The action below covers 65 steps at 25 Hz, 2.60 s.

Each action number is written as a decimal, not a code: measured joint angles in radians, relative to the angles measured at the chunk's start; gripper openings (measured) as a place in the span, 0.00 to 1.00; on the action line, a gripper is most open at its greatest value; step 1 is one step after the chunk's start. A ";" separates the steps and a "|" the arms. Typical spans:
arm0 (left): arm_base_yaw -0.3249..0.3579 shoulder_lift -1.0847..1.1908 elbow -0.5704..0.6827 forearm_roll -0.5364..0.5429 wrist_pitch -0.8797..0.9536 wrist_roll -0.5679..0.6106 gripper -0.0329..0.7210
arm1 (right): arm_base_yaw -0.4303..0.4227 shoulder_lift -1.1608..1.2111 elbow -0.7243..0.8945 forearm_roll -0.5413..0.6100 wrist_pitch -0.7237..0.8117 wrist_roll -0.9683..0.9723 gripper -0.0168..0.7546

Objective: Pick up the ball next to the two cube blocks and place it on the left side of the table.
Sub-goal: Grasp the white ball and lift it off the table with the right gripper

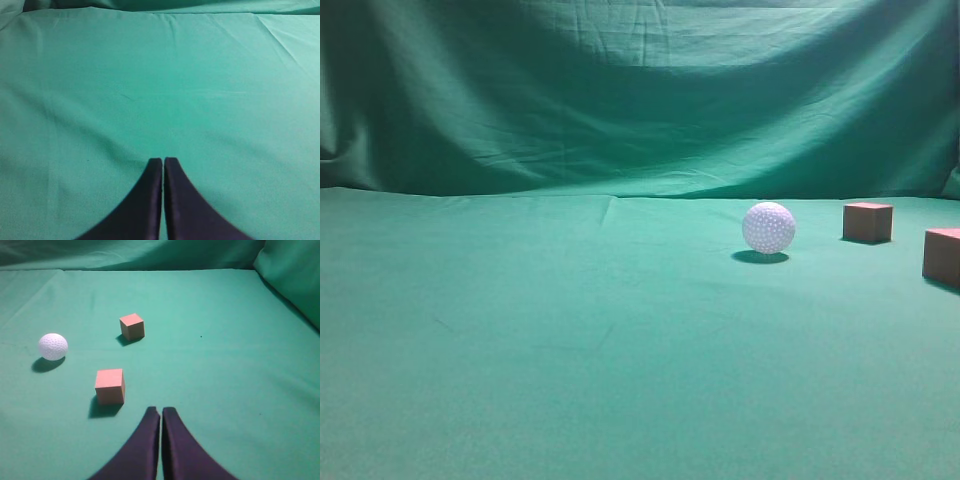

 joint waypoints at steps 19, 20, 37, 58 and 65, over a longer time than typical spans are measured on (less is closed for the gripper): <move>0.000 0.000 0.000 0.000 0.000 0.000 0.04 | 0.000 0.000 0.000 0.000 0.000 -0.002 0.02; 0.000 0.000 0.000 0.000 0.000 0.000 0.04 | 0.000 0.000 0.000 0.000 0.000 -0.002 0.02; 0.000 0.000 0.000 0.000 0.000 0.000 0.04 | 0.000 0.005 -0.098 0.355 -0.373 -0.046 0.02; 0.000 0.000 0.000 0.000 0.000 0.000 0.04 | 0.143 1.106 -0.887 0.260 0.429 -0.467 0.02; 0.000 0.000 0.000 0.000 0.000 0.000 0.04 | 0.271 1.420 -1.026 0.168 0.365 -0.359 0.02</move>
